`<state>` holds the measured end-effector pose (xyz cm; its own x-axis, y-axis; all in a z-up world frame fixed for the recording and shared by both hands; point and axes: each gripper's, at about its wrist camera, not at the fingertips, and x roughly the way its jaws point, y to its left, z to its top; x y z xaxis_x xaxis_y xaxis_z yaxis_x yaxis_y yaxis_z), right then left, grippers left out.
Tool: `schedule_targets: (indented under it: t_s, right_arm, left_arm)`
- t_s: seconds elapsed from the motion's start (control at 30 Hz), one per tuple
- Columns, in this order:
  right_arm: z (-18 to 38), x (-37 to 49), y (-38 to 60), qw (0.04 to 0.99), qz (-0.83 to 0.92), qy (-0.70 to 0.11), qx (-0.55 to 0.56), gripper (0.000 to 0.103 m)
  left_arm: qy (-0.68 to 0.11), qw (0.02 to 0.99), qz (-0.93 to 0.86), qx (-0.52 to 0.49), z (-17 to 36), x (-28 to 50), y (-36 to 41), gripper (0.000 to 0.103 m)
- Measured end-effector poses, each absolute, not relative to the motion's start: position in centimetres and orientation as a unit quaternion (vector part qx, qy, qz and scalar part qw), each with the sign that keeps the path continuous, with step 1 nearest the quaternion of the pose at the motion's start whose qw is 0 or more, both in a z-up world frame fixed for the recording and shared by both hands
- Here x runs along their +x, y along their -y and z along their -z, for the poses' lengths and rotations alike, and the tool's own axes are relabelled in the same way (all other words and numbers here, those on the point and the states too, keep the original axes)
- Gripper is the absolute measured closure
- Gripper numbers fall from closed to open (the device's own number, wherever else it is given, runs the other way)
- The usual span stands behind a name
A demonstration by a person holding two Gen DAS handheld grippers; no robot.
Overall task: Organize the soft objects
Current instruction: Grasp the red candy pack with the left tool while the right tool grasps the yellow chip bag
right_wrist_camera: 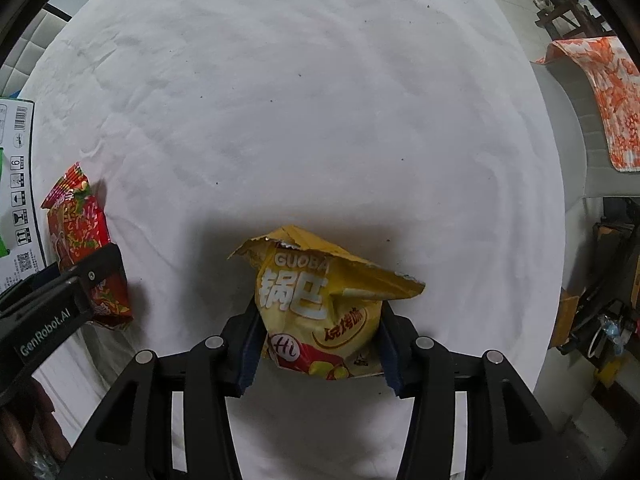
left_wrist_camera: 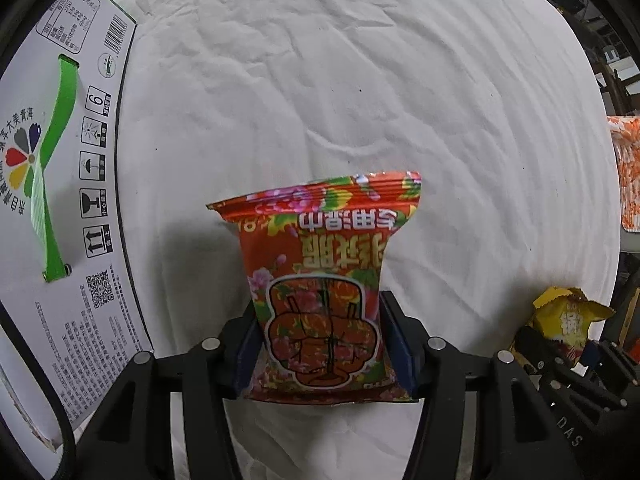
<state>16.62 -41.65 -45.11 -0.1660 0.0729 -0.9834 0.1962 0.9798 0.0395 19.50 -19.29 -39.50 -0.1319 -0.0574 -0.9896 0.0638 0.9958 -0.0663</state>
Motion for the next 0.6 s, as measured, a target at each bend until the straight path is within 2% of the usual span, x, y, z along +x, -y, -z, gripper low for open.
schedule_targets:
  t_s: [0.1,0.2,0.27,0.4,0.5,0.6]
  right_arm:
    - [45.2,16.6,41.5,0.636,0.05,-0.764,0.097,0.048]
    - [45.9,16.6,43.1,0.633,0.046,-0.766,0.107,0.044]
    - [46.1,16.6,43.6,0.632,0.045,-0.766,0.113,0.041]
    - [46.3,17.1,43.5,0.631,0.052,-0.766,0.111,0.04]
    - [46.6,17.7,42.6,0.632,0.062,-0.766,0.1,0.047]
    - [46.7,17.8,41.6,0.635,0.066,-0.764,0.092,0.051]
  left_arm:
    - [-0.755,0.654,0.043,-0.007,39.3,20.7,18.5,0.05]
    - [-0.76,0.647,0.045,-0.046,39.7,21.9,17.2,0.043]
    - [-0.759,0.648,0.043,-0.057,40.0,22.4,16.0,0.043]
    - [-0.751,0.658,0.044,-0.032,40.1,23.4,16.1,0.044]
    - [-0.745,0.666,0.041,-0.012,39.8,23.8,16.7,0.056]
    - [-0.741,0.67,0.046,-0.012,39.2,23.8,16.9,0.06]
